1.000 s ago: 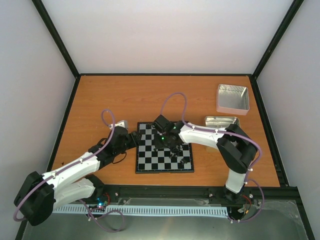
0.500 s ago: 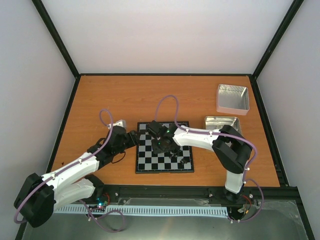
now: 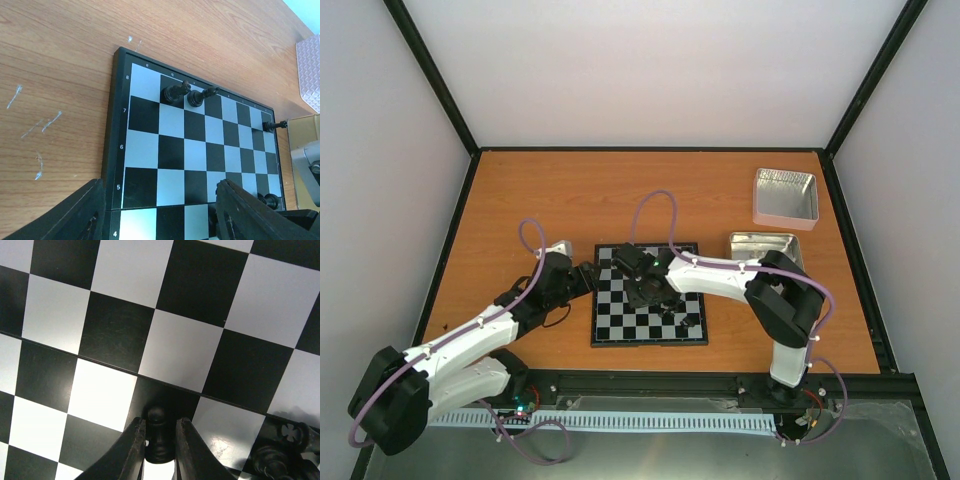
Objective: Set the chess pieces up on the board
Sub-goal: Pick up the chess piece from the chessboard, then place the chess piece on the chessboard.
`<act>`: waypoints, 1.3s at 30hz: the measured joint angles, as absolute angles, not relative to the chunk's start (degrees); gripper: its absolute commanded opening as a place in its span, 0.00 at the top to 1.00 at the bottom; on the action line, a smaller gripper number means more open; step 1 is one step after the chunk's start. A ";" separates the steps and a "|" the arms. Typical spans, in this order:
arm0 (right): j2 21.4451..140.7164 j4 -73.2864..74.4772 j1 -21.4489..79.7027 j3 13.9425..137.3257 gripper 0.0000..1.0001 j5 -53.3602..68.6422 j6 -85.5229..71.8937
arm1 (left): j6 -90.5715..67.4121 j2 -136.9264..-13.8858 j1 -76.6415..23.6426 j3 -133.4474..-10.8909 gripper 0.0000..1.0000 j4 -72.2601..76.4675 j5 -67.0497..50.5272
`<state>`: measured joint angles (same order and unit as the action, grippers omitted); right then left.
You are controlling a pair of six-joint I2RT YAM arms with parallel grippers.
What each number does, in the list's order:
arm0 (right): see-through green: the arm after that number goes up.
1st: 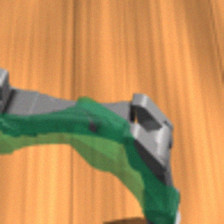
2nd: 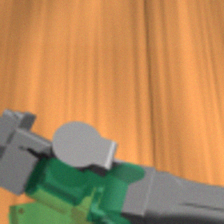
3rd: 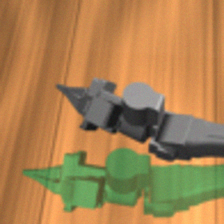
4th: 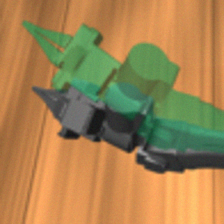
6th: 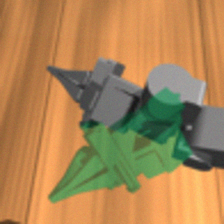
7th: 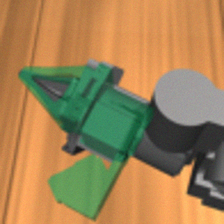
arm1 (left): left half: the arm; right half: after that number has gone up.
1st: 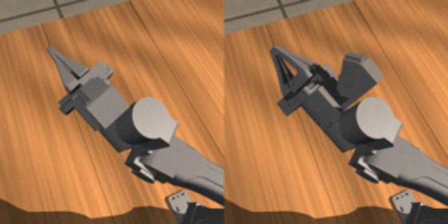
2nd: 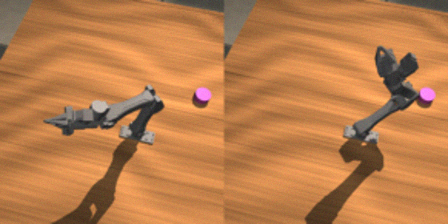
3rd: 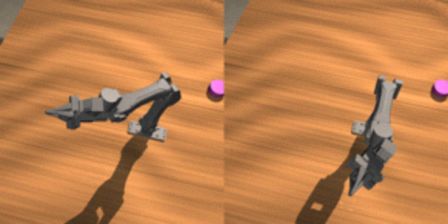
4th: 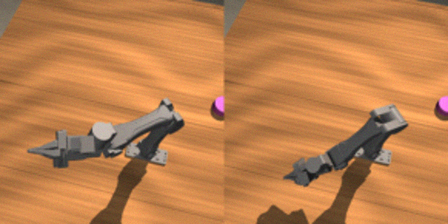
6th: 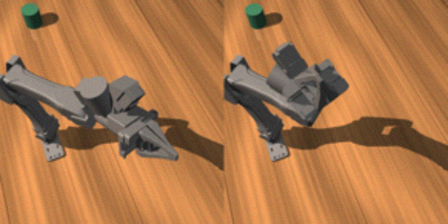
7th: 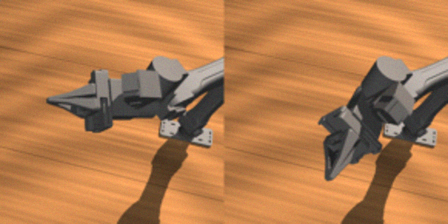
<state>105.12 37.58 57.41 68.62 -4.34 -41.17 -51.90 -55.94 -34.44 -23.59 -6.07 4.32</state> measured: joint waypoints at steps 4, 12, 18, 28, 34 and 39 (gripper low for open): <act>104.14 36.69 57.43 67.48 0.85 -4.23 -40.21 | -51.27 -55.86 -34.35 -23.59 0.38 -5.91 3.01; 88.03 25.43 57.28 56.38 0.84 -2.92 -32.42 | -44.80 -56.10 -29.82 -25.96 0.36 -4.54 -13.19; 74.65 9.67 56.23 48.23 0.85 2.48 -23.57 | -43.07 -56.05 -28.82 -33.80 0.31 -4.82 -27.44; 66.78 -2.94 55.86 42.54 0.86 7.99 -13.80 | -45.30 -55.40 -27.42 -37.58 0.41 -4.21 -43.83; 65.80 -6.83 55.86 40.86 0.86 10.09 -10.63 | -46.00 -56.82 -27.42 -37.56 0.58 -4.51 -47.40; 65.80 -7.77 55.86 40.75 0.87 10.31 -9.08 | -46.39 -56.90 -27.42 -37.56 0.67 -4.43 -48.51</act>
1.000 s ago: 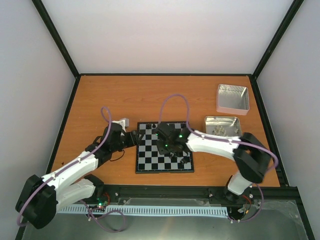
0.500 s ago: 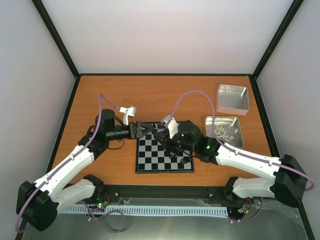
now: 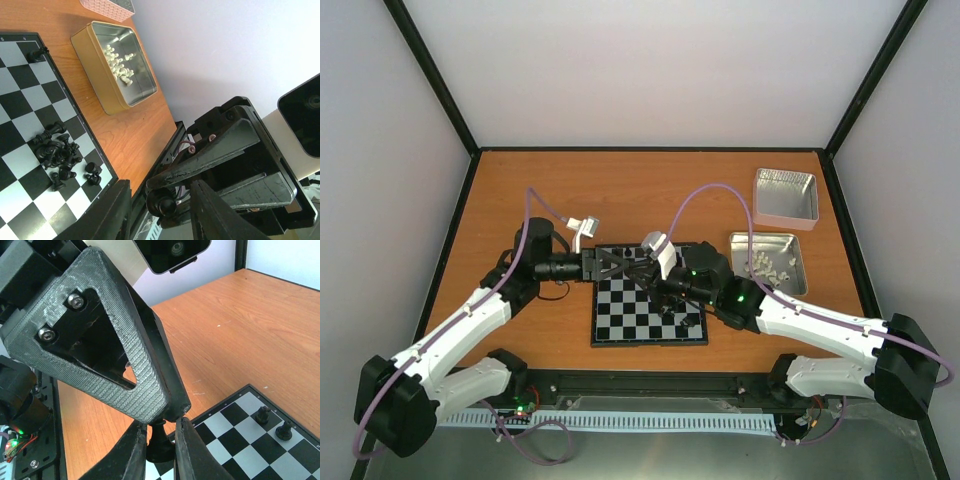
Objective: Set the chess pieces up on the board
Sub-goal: Place the chess piece on the chessboard.
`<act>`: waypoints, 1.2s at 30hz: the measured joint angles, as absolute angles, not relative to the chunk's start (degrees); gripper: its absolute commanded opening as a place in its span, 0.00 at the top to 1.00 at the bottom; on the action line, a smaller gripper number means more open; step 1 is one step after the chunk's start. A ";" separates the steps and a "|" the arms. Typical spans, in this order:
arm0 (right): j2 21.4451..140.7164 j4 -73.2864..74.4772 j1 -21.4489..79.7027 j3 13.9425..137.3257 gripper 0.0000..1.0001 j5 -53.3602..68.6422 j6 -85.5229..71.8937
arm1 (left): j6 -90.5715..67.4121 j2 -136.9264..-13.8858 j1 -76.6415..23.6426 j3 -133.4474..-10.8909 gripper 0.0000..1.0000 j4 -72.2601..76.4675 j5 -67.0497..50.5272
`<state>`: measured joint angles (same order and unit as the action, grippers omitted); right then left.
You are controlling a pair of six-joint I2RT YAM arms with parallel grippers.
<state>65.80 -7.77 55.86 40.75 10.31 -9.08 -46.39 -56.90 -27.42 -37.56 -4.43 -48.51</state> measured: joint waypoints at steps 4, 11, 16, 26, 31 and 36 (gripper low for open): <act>65.82 -8.25 55.86 40.75 0.87 10.33 -8.43 | -47.20 -57.12 -27.42 -37.56 0.76 -3.88 -49.10; 66.54 -8.62 55.86 40.75 0.87 10.57 -8.03 | -48.73 -58.52 -27.40 -37.47 0.97 -2.13 -49.84; 66.78 -8.91 55.64 40.75 0.84 10.55 -8.12 | -48.60 -58.61 -27.33 -37.43 0.99 -2.00 -49.82; 67.02 -7.97 55.53 40.77 0.43 8.27 -11.86 | -43.48 -58.43 -27.33 -38.15 0.99 -6.98 -42.26; 64.05 -7.44 55.40 38.61 0.41 6.11 -15.68 | -36.91 -57.39 -27.33 -38.15 0.99 -11.64 -27.14; 60.73 -5.43 55.20 36.03 0.41 1.13 -19.73 | -32.67 -58.41 -28.62 -37.76 0.99 -13.32 -11.53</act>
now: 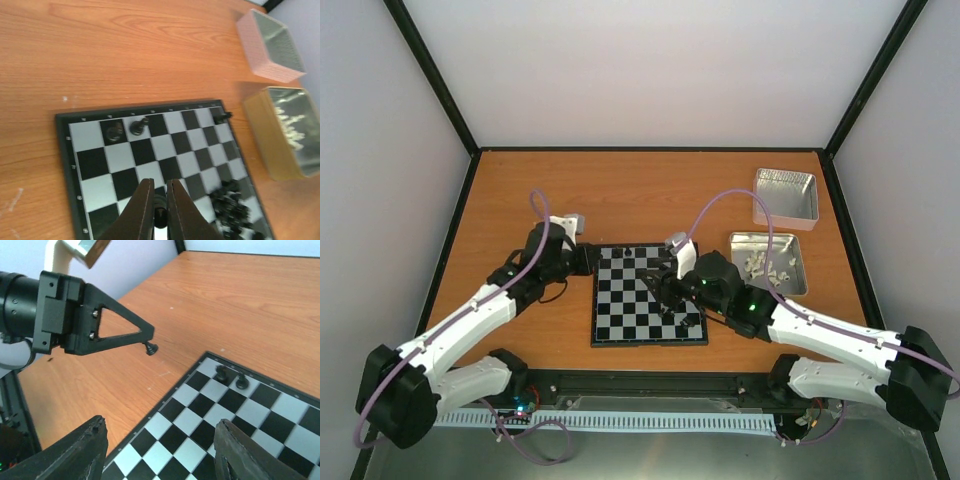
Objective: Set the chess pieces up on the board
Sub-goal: Place the chess piece on the chessboard.
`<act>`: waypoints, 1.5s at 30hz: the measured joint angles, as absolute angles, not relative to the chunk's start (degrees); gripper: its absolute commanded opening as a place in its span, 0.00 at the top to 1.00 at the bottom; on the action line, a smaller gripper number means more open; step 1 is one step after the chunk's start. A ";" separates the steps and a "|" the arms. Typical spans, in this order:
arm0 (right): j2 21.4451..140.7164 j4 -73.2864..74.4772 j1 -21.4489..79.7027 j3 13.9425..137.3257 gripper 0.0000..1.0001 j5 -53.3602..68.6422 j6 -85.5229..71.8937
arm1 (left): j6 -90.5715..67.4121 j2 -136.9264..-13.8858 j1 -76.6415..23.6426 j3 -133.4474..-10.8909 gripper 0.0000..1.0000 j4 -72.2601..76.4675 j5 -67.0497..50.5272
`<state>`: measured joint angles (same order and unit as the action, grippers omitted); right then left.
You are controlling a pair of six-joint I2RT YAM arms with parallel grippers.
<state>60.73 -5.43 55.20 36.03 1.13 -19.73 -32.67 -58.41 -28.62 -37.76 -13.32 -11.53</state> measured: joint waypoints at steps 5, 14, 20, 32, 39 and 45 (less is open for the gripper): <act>58.92 -2.39 54.98 34.37 0.41 -4.89 -23.44 | -30.72 -63.83 -33.39 -37.74 0.99 -12.62 0.93; 55.81 1.58 54.02 31.62 0.39 -12.36 -28.40 | -26.72 -74.54 -35.77 -36.60 0.99 -5.39 8.27; 55.46 2.66 53.67 31.31 0.40 -13.15 -29.43 | -24.86 -79.26 -35.79 -36.05 0.99 -0.49 8.14; 56.90 3.03 53.58 31.31 0.39 -12.53 -29.76 | -23.42 -85.38 -35.81 -36.03 0.99 4.86 9.32; 58.02 3.05 53.58 31.31 0.39 -11.75 -29.91 | -23.33 -87.64 -35.81 -36.03 0.90 6.28 11.29; 58.24 3.20 53.58 31.33 0.39 -11.33 -30.09 | -23.51 -87.90 -35.81 -36.03 0.66 6.28 11.79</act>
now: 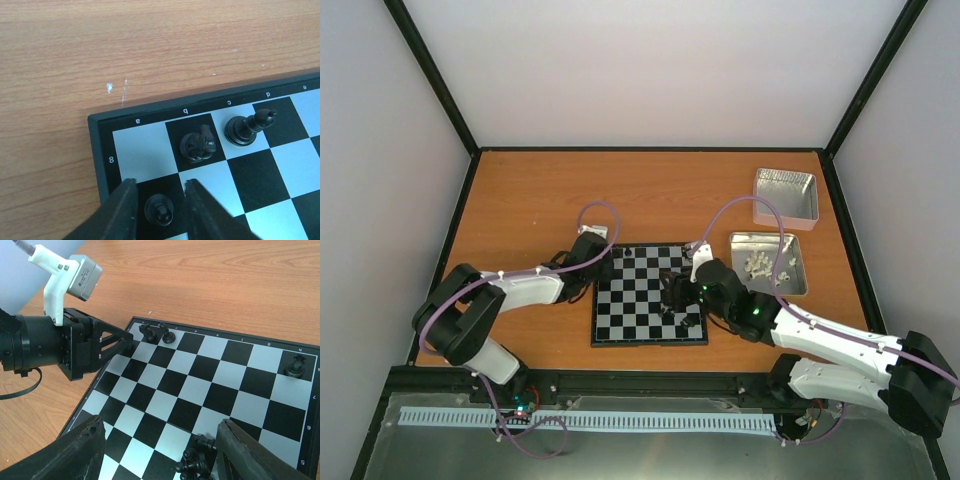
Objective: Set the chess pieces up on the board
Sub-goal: Place the chess piece on the chessboard, then pick up the chess piece from the chessboard.
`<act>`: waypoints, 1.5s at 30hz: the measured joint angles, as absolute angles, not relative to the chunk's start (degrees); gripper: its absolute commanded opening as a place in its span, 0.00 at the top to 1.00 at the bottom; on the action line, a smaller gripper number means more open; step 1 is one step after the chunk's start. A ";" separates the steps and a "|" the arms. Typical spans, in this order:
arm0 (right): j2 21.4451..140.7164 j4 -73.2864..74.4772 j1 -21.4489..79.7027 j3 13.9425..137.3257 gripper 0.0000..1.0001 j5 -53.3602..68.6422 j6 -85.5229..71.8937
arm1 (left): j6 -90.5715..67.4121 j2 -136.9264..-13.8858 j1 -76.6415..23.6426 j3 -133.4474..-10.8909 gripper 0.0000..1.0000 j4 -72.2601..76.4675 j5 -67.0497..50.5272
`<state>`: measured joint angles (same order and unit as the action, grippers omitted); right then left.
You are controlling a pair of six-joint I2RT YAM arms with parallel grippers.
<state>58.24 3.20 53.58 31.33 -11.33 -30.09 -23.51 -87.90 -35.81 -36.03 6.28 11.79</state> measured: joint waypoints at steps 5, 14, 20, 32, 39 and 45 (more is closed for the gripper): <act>58.24 3.62 53.54 31.40 0.39 -11.31 -30.55 | -24.38 -85.36 -35.83 -35.99 0.52 4.64 11.75; 60.29 12.82 53.25 36.16 0.43 -11.81 -32.69 | -26.79 -71.16 -35.86 -38.37 0.41 -3.92 11.44; 61.65 26.50 53.10 40.05 0.51 -8.93 -34.44 | -28.38 -62.78 -35.86 -39.64 0.38 -7.49 10.63; 65.91 42.04 52.99 40.01 0.71 2.48 -35.97 | -29.45 -57.17 -35.86 -39.59 0.38 -8.67 7.84; 69.21 40.82 53.01 39.70 0.67 6.92 -35.38 | -29.45 -54.68 -35.86 -39.03 0.37 -8.73 7.07; 72.03 39.35 53.06 39.27 0.68 7.55 -35.20 | -29.47 -53.87 -35.86 -38.17 0.37 -8.82 6.92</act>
